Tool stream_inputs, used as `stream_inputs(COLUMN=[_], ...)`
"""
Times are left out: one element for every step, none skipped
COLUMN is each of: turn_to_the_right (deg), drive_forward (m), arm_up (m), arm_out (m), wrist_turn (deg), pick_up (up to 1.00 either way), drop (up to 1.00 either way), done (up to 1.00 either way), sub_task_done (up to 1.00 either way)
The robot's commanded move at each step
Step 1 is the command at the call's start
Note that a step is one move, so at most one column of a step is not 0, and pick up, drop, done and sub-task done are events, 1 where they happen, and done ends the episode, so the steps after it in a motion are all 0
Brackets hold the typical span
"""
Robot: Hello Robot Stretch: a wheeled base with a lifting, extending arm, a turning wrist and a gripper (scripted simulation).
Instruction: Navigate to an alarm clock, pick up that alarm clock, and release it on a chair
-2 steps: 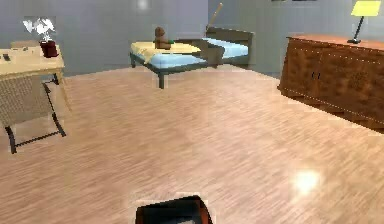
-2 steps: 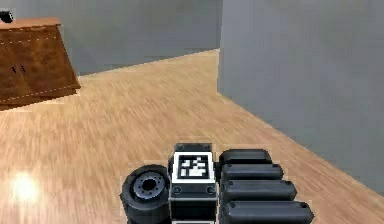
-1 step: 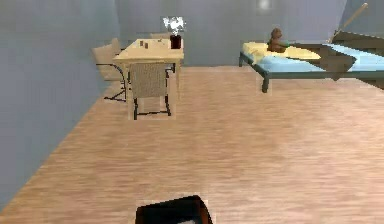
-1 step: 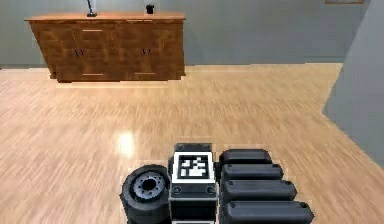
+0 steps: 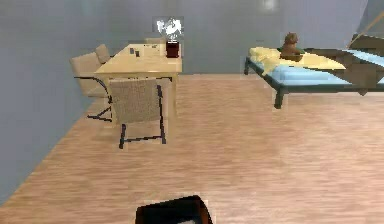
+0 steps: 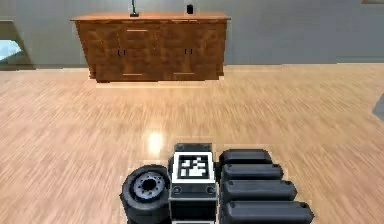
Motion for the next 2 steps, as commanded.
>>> stream_inputs(turn_to_the_right=[-36.0,0.0], drive_forward=[0.00,1.00], arm_up=[0.00,0.00], arm_out=[0.00,0.00], wrist_turn=[0.0,0.0], pick_up=[0.00,0.00], drop=[0.00,0.00], done=[0.00,0.00], sub_task_done=[0.00,0.00])
